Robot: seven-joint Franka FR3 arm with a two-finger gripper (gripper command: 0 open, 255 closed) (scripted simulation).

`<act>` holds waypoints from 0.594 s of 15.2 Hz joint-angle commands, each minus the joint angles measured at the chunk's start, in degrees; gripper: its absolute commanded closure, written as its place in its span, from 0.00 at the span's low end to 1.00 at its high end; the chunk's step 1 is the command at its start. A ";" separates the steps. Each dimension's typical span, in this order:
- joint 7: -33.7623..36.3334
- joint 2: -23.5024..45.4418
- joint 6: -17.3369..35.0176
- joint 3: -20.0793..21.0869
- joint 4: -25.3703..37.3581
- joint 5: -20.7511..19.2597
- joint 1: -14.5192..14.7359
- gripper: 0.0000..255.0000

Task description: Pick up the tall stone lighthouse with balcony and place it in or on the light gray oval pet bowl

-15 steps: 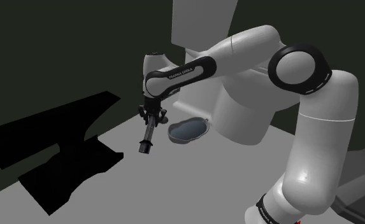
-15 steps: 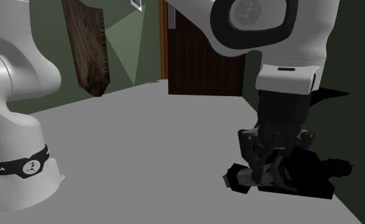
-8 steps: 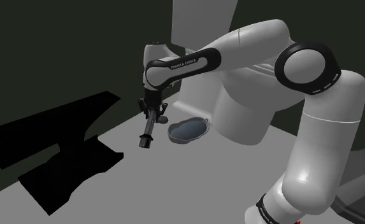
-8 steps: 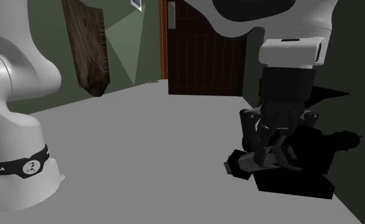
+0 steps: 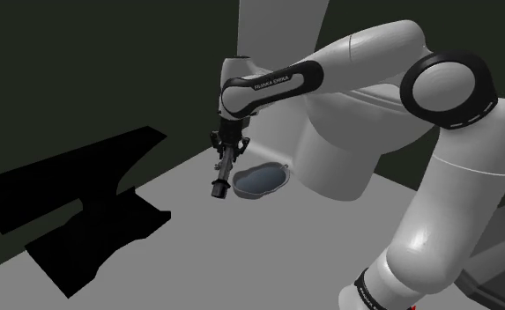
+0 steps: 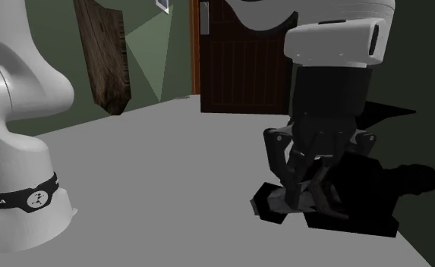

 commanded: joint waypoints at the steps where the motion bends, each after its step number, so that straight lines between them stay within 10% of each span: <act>1: -2.83 -1.78 0.80 -0.81 -2.32 0.62 -1.80 1.00; 9: -13.94 -7.17 2.78 -4.88 -9.07 2.24 -8.29 1.00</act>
